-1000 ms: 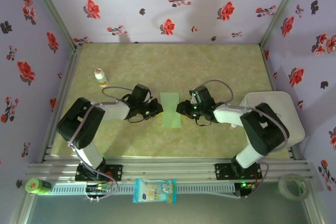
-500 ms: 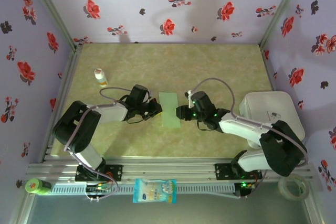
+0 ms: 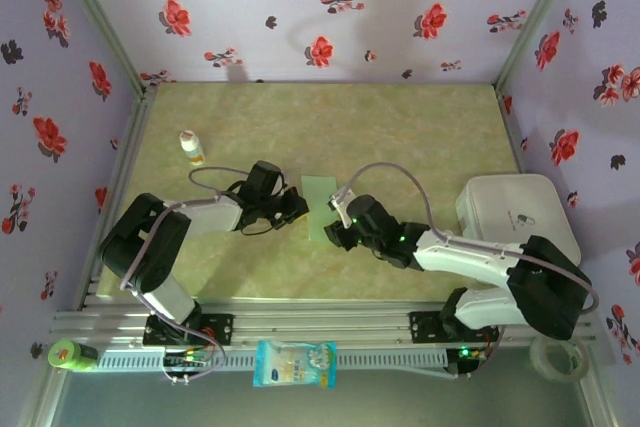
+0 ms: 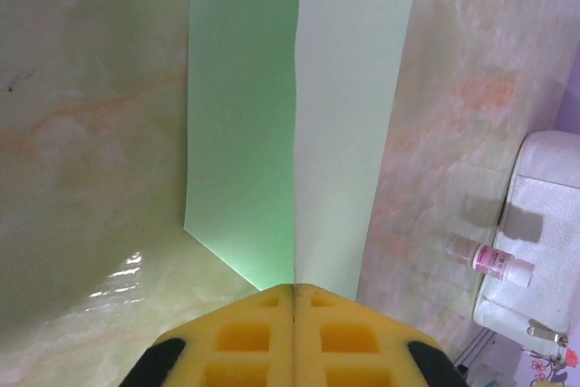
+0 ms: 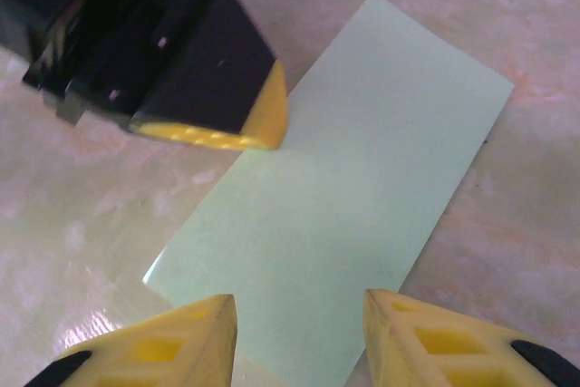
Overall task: Fold a paper plane with a square sheet of paper (pick it up from the middle)
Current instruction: Third fold the triangle at the center of the table.
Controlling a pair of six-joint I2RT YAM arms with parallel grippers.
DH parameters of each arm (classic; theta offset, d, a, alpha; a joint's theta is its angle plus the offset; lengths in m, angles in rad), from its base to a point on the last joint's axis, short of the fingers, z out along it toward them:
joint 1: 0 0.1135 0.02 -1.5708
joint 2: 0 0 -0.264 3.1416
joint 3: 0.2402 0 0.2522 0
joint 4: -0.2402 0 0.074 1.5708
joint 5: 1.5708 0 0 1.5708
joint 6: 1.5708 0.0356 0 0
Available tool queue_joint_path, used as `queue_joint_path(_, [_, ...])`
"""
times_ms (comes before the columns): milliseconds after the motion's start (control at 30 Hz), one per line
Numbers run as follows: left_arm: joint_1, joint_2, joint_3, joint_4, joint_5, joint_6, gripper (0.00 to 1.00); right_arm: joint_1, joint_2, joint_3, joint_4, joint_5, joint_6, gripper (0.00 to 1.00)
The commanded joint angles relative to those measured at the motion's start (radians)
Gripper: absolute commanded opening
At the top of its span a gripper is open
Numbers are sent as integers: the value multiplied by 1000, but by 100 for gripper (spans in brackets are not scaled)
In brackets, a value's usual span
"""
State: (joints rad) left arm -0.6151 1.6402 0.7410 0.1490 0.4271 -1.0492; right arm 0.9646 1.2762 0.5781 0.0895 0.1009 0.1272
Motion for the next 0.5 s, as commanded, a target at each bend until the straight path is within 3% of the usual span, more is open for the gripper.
queue_joint_path(0, [-3,-28,-6,-1,-8,-29,0,63,0,-21,39,83,-142,43])
queue_joint_path(233, [-3,-29,-1,2,1,-47,0,203,113,1,143,226,-246,50])
queue_joint_path(467, [-3,-29,-2,6,2,-58,0,271,246,8,263,410,-304,51])
